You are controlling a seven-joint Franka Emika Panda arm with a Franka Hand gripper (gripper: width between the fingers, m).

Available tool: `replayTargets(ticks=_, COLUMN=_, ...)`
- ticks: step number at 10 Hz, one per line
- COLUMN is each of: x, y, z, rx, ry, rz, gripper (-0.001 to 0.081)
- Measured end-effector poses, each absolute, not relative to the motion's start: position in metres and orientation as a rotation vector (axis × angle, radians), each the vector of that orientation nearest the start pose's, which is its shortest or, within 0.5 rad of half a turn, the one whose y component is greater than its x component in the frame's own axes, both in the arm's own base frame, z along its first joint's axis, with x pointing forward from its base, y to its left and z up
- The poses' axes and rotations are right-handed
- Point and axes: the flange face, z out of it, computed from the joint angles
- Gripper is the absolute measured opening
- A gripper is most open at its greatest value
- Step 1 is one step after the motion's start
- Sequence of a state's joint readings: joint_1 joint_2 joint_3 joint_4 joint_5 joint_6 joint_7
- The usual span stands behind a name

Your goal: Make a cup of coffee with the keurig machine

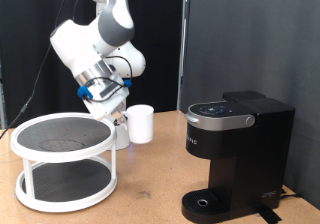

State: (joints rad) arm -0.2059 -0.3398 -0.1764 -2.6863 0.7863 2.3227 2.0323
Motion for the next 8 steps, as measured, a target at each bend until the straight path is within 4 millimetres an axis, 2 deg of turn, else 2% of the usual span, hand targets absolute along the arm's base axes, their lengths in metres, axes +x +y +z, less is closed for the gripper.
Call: replayTargets(ticks=8, x=0.419, y=-0.118, z=0.292, rx=-0.262, ry=2.778, rz=0.606, gripper=0.0004)
